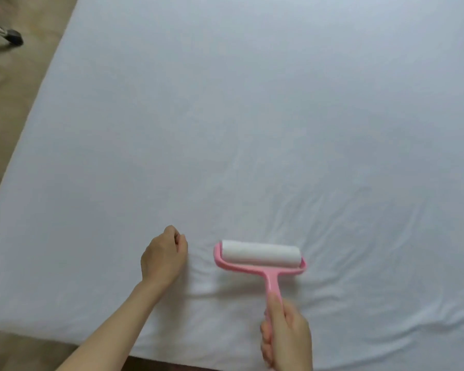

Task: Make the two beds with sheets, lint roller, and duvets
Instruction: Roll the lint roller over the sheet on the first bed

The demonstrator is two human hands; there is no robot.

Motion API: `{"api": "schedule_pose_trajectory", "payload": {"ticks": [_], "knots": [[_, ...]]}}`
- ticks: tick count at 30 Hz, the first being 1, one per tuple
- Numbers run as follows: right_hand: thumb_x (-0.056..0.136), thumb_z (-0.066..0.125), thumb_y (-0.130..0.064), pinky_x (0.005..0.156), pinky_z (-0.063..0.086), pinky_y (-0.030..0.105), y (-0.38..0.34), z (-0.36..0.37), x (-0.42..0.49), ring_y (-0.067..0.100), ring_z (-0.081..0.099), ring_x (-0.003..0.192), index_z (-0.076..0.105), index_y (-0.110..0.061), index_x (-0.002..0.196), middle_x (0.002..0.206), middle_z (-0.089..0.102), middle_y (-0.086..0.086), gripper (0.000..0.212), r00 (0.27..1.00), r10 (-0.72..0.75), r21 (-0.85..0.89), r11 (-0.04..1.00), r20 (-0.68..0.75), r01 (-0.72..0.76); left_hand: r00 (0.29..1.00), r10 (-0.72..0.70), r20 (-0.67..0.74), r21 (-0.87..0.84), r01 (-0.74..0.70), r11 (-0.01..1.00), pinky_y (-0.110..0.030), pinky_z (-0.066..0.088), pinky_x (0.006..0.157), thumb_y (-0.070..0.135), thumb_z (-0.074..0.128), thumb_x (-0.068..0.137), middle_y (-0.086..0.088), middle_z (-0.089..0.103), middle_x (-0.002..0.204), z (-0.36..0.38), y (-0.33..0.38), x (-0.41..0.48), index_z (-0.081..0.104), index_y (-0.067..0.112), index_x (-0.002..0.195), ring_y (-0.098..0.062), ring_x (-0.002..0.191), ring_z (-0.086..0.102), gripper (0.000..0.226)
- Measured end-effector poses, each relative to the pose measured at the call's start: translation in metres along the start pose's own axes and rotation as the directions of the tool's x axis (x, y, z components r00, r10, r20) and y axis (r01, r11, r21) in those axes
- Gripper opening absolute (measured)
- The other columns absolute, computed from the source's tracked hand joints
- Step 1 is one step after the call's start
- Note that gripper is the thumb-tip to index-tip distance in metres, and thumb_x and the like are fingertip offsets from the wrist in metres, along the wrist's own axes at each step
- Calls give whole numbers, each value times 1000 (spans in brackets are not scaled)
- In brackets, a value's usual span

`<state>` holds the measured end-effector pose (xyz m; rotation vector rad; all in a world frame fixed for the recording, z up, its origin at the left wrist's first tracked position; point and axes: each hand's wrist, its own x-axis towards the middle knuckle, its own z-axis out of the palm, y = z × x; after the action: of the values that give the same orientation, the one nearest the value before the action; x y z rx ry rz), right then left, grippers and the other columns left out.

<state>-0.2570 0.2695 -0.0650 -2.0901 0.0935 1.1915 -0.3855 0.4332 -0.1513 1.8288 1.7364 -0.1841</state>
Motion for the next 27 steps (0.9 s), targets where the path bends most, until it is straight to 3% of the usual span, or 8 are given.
{"api": "schedule_pose_trajectory", "payload": {"ticks": [5, 9, 15, 20, 22, 24, 25, 27], "knots": [[99, 38, -41, 39, 30, 17, -181, 61, 109, 14, 38, 37, 50, -11, 85, 60, 44, 5, 35, 959, -241, 138, 965, 149, 221, 999, -43, -22, 2, 43, 999, -30, 33, 51, 22, 42, 95, -3, 55, 66, 1, 1, 0, 46, 10, 77, -22, 59, 50, 22], [102, 34, -32, 39, 39, 16, -268, 126, 163, 15, 41, 50, 42, -10, 113, 73, 45, 9, 26, 921, -218, 325, 939, 322, 109, 997, -62, -55, -36, 60, 998, -28, 32, 50, 24, 41, 95, -2, 55, 66, 8, 0, 5, 45, 12, 77, -19, 59, 49, 22], [100, 30, -30, 39, 33, 15, -173, 151, 163, 16, 36, 47, 36, -18, 80, 63, 39, 6, 24, 923, -155, 11, 987, 353, 162, 987, -134, -83, -57, 129, 990, -29, 33, 52, 25, 42, 96, -5, 57, 70, 6, -26, 4, 45, 11, 79, -24, 63, 52, 22], [98, 40, -30, 44, 39, 31, 15, 72, 64, 20, 43, 46, 45, -19, 82, 60, 48, 10, 20, 929, -106, -275, 938, 355, 212, 979, -184, -85, -21, 183, 983, -30, 35, 53, 25, 42, 95, -5, 57, 70, -12, -48, -13, 47, 10, 79, -24, 65, 53, 23], [89, 49, -47, 48, 41, 34, 67, 41, 22, 21, 45, 45, 49, -24, 81, 54, 48, 8, 24, 938, 0, -377, 915, 347, 140, 978, -190, -90, -1, 191, 982, -30, 35, 53, 24, 41, 96, -3, 56, 68, -21, -55, -16, 48, 9, 79, -22, 63, 52, 23], [72, 56, -68, 47, 38, 26, 85, 21, 1, 18, 45, 41, 53, -19, 74, 47, 44, 1, 49, 934, 39, -309, 948, 356, 78, 977, -195, -91, 6, 196, 981, -30, 36, 53, 24, 40, 96, -3, 55, 67, -27, -59, -16, 47, 9, 79, -21, 61, 51, 24], [70, 57, -66, 45, 38, 24, 77, 14, -7, 17, 45, 38, 55, -13, 72, 45, 43, 1, 53, 936, 40, -275, 959, 350, 62, 976, -199, -88, 10, 201, 980, -30, 36, 53, 24, 40, 96, -3, 55, 66, -29, -61, -15, 47, 9, 79, -21, 61, 51, 24], [89, 59, -31, 36, 33, 20, 38, 14, -11, 16, 38, 31, 53, 4, 70, 41, 41, 7, 41, 946, 15, -206, 977, 323, 55, 976, -202, -81, 18, 204, 979, -29, 36, 53, 25, 40, 96, -3, 55, 67, -31, -64, -13, 47, 9, 79, -21, 60, 50, 24]]}}
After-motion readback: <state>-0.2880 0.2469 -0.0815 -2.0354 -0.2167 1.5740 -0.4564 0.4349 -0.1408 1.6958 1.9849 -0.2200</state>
